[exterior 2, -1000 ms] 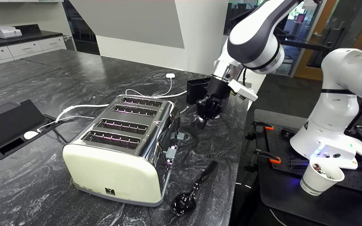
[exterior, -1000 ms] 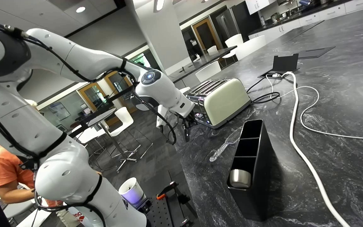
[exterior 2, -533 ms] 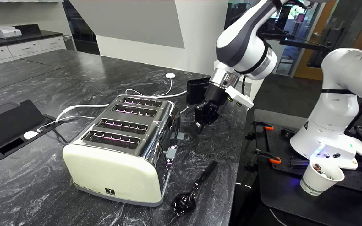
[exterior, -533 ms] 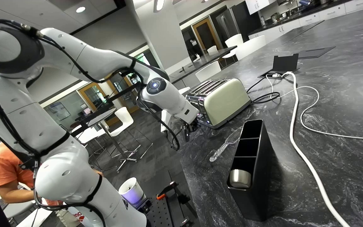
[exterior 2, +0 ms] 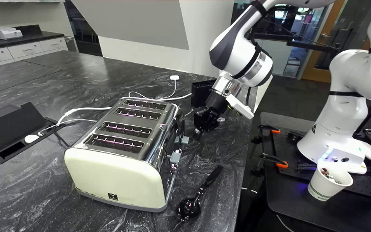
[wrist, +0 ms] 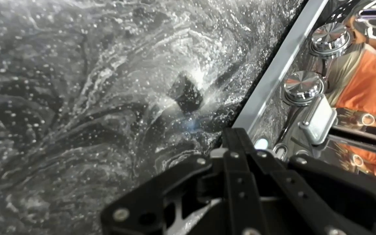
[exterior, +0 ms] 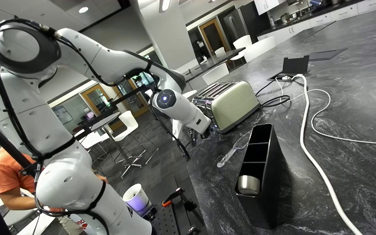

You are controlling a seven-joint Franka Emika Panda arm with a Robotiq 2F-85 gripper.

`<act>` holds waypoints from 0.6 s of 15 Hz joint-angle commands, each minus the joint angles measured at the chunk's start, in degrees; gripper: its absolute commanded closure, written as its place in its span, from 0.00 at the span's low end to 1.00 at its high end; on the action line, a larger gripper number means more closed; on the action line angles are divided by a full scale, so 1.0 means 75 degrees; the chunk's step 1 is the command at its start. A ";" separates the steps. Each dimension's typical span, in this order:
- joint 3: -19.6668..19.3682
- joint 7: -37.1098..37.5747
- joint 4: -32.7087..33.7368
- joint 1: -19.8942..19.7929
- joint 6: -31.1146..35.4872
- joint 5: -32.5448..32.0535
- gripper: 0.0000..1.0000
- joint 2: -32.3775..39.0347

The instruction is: Press the button on the toaster

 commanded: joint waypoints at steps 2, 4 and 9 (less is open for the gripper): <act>-0.0091 -0.1016 0.0375 -0.0069 -0.0193 0.1008 1.00 0.0431; -0.0118 -0.1308 0.0424 -0.0078 -0.0327 0.1295 1.00 0.0518; -0.0180 -0.1875 0.0418 -0.0100 -0.0630 0.1832 1.00 0.0550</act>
